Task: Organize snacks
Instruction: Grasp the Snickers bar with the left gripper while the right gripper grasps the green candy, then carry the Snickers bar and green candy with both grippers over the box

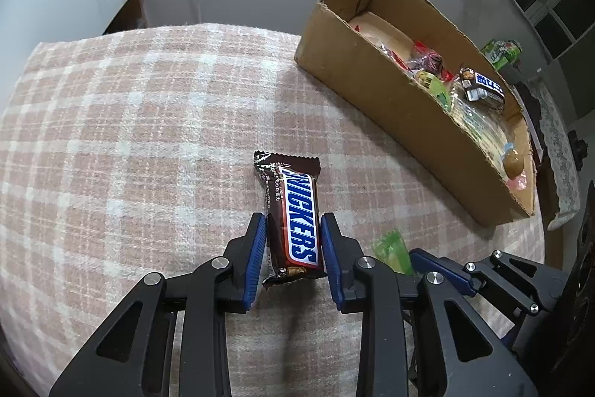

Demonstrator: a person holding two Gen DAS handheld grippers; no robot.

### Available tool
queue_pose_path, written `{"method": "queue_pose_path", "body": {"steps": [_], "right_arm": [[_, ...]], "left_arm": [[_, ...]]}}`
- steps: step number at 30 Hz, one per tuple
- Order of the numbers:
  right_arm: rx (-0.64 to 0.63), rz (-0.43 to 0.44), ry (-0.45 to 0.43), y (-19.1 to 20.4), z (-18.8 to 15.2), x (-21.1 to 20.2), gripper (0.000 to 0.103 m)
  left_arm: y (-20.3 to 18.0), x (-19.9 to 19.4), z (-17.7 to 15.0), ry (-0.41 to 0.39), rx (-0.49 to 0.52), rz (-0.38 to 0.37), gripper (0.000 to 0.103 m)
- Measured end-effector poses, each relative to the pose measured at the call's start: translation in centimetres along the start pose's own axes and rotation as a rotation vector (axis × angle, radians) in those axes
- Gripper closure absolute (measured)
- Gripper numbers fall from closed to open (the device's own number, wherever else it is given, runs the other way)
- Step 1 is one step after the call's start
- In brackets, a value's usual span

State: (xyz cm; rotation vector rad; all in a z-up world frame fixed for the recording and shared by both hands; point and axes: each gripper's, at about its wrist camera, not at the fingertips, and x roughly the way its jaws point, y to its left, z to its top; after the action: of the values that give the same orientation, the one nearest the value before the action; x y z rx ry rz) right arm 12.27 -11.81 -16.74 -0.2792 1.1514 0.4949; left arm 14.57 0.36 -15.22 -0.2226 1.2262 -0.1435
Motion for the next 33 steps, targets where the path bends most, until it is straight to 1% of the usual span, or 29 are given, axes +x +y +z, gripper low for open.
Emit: {"method": "queue_pose_path", "body": {"steps": [3, 5, 12, 19, 24, 29, 33], "right_arm": [[-0.009, -0.003, 0.005, 0.1, 0.0, -0.1, 0.08], [0.0, 0.005, 0.006, 0.0, 0.0, -0.1, 0.08], [0.039, 0.021, -0.007, -0.7, -0.6, -0.8, 0.081], [0.091, 0.037, -0.043, -2.1, -0.8, -2.4, 0.081], [0.122, 0.044, -0.09, -3.1, -0.6, -4.6, 0.081], [0.146, 0.036, -0.151, -4.9, 0.5, -7.4, 0.081], [0.157, 0.026, -0.193, -6.0, 1.6, -9.5, 0.081]], "left_arm": [[-1.0, 0.5, 0.6, -0.009, 0.023, 0.024, 0.074], [-1.1, 0.7, 0.7, -0.009, 0.028, 0.026, 0.074], [-1.0, 0.3, 0.2, -0.014, 0.028, 0.016, 0.075], [-0.4, -1.2, -0.2, -0.038, 0.017, -0.004, 0.075], [0.0, -2.5, -0.4, -0.063, 0.02, -0.004, 0.075], [-0.4, -4.4, 0.3, -0.099, 0.03, -0.031, 0.075], [-1.4, -6.0, 1.2, -0.138, 0.051, -0.055, 0.075]]}}
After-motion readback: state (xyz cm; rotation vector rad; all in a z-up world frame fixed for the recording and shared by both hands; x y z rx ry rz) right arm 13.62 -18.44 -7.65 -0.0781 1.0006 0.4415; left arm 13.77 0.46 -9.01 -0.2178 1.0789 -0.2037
